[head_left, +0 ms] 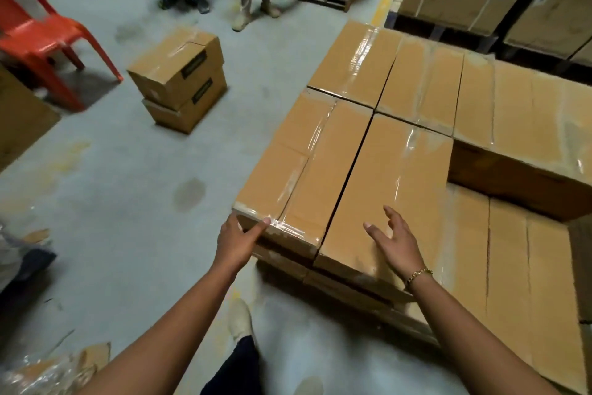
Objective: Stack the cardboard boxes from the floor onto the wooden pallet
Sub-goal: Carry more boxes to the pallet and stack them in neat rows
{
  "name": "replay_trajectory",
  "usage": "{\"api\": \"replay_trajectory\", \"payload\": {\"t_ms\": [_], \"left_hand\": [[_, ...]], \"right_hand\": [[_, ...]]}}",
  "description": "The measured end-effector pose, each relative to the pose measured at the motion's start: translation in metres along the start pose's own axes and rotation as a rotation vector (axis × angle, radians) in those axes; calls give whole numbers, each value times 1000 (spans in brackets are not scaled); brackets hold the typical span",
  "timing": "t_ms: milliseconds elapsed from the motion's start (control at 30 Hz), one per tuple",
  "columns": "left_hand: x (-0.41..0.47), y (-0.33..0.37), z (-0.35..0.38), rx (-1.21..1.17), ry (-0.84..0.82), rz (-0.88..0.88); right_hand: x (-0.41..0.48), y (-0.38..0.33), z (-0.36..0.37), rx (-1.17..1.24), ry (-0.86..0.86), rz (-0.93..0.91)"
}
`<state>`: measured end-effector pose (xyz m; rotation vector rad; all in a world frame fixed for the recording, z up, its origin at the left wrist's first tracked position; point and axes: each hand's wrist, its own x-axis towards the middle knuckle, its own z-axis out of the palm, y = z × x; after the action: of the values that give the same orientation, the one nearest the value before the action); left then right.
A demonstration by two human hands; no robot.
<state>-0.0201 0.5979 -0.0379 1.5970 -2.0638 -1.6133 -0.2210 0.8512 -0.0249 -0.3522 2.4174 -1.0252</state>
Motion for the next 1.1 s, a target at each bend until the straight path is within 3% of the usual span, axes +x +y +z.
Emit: {"api": "replay_trajectory", "payload": {"t_ms": [300,667,1100], "left_hand": [[65,12,-145,-3,21,70],[201,-4,-333,-74,-10,4],[447,45,-448,-52,40,-21]], "right_hand": [[51,-136,90,6,-158,-109],[113,-290,247,174,-268,-57],[321,-437,394,192,-303,10]]}}
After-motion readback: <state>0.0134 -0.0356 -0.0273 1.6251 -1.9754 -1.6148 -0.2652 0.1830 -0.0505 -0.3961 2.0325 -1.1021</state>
